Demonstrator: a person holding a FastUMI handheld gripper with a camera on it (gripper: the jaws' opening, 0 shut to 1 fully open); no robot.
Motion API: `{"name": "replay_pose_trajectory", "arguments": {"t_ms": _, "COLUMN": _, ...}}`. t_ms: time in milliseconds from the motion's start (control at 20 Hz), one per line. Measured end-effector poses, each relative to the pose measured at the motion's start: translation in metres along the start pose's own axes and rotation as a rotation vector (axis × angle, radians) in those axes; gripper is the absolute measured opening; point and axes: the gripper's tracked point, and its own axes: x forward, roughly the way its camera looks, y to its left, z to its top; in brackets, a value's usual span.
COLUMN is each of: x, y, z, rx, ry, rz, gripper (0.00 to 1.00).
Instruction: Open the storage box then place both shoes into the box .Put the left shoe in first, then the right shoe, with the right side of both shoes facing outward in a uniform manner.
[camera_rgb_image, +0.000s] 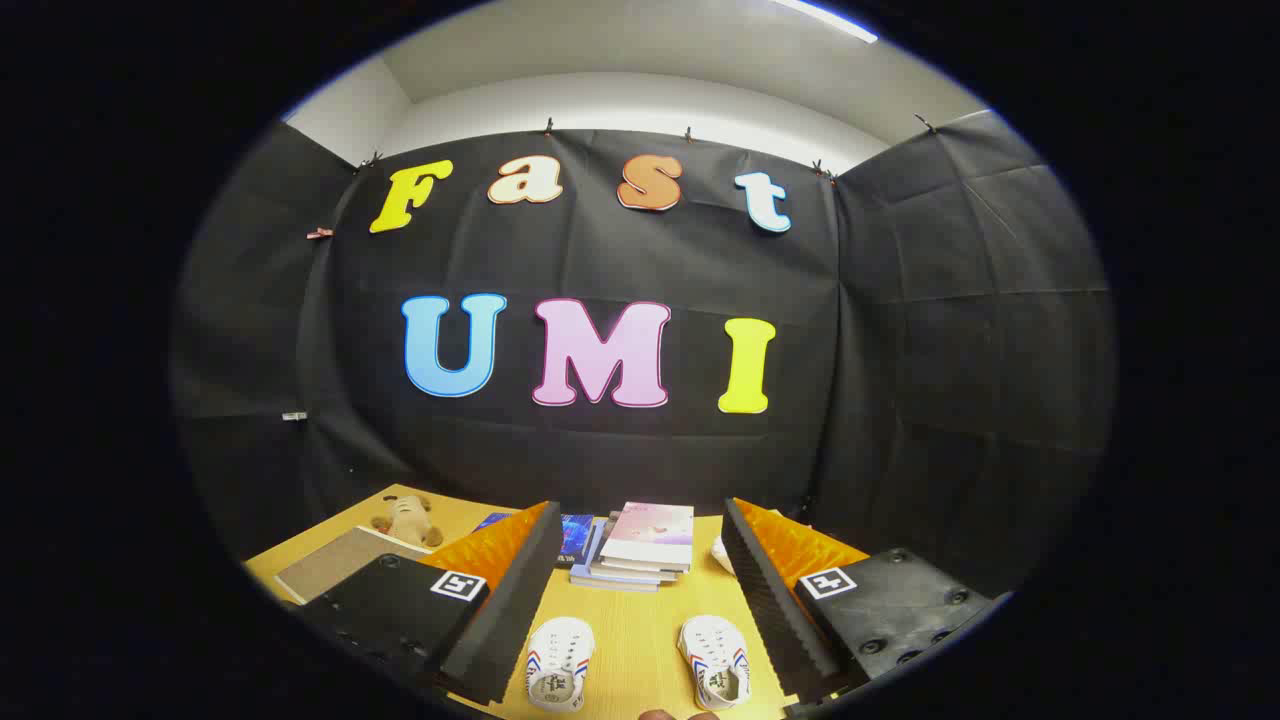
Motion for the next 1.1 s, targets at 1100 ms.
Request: {"name": "replay_pose_trajectory", "arguments": {"t_ms": 1100, "x": 0.003, "y": 0.033, "z": -0.050, "rx": 0.097, "ry": 0.162, "rz": -0.051, "gripper": 0.98}}
